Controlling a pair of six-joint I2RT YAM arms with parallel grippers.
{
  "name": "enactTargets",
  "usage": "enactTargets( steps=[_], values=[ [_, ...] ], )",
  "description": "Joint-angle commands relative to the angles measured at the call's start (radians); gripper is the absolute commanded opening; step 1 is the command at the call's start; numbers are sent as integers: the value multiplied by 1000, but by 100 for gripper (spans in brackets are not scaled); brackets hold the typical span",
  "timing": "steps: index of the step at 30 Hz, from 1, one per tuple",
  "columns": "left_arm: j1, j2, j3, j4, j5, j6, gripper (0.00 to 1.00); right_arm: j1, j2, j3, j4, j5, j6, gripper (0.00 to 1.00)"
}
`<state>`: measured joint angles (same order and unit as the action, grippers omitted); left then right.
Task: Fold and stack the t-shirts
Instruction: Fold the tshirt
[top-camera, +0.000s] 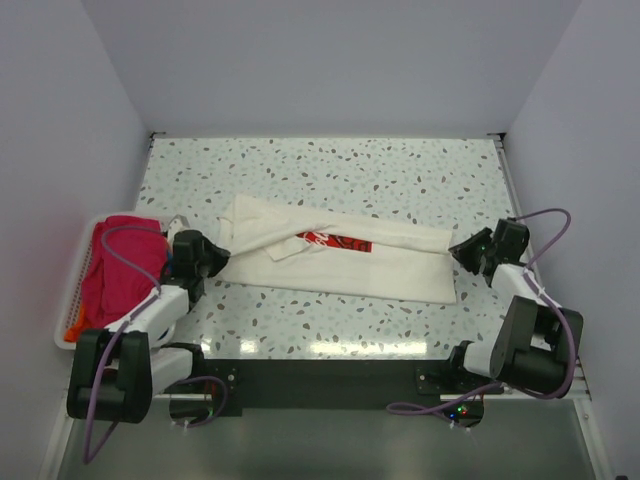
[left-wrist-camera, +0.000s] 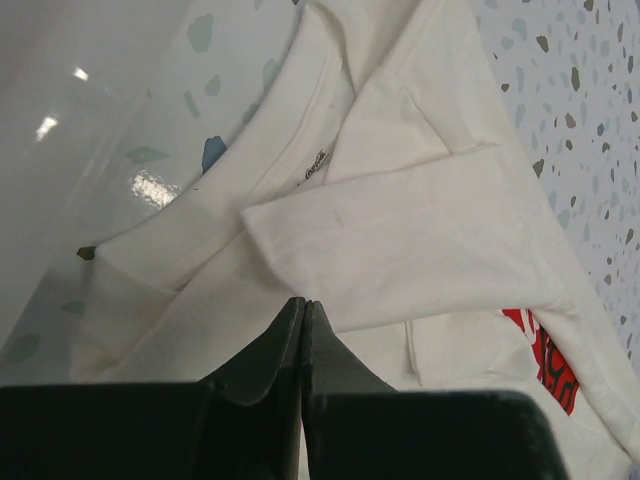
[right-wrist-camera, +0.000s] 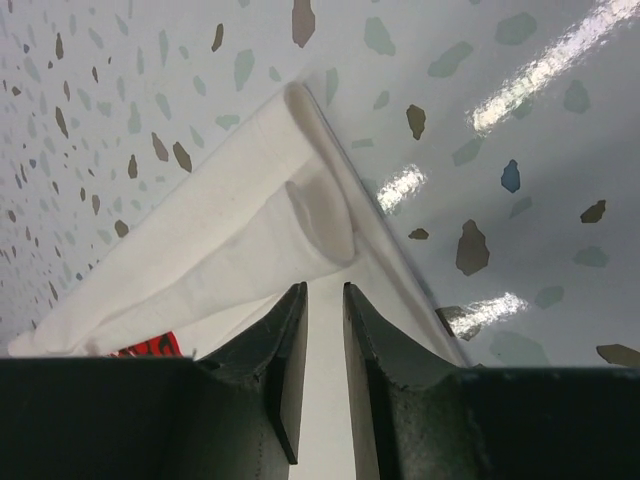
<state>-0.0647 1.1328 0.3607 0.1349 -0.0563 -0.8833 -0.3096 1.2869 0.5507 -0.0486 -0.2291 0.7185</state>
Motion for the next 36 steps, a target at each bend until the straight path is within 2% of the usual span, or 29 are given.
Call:
enactTargets(
  steps=[1,2,4,5,8,12,13,16,17,18,21,23,29,36],
  values=[
    [9,8,-6,-3,10,-23,9,-14,-38,-1,39,-41,4,26],
    [9,8,-8,-9,6,-23,17,-13,-55,5,35,-45,-10,26],
    [9,-2,-14,-27,0,-20,22,-13,-80,12,18,-44,-27,27],
    [9,-17,-11,-40,-7,-19,31,-11,-101,23,10,-45,-45,29],
    [9,-71,12,-81,-7,10,46,16,-116,76,-40,-41,-103,31],
    [-6,-117,84,-133,-25,73,53,144,-83,181,-126,63,-175,32],
    [-18,-113,105,-133,-33,89,54,212,-71,202,-143,118,-192,32],
    [-107,8,259,-179,-71,156,57,300,21,296,-157,154,-202,33],
    [-136,104,362,-182,-82,199,57,357,55,352,-166,172,-211,33],
    [-202,157,424,-229,-109,211,58,377,83,382,-171,177,-217,33],
    [-294,356,640,-315,-198,279,60,431,198,480,-194,178,-229,33],
    [-310,488,778,-374,-259,303,61,467,262,535,-211,180,-243,33],
    [-316,694,960,-455,-298,384,60,515,319,574,-218,201,-263,33],
    [-316,823,1047,-479,-271,454,52,520,334,562,-204,198,-266,32]
  ],
)
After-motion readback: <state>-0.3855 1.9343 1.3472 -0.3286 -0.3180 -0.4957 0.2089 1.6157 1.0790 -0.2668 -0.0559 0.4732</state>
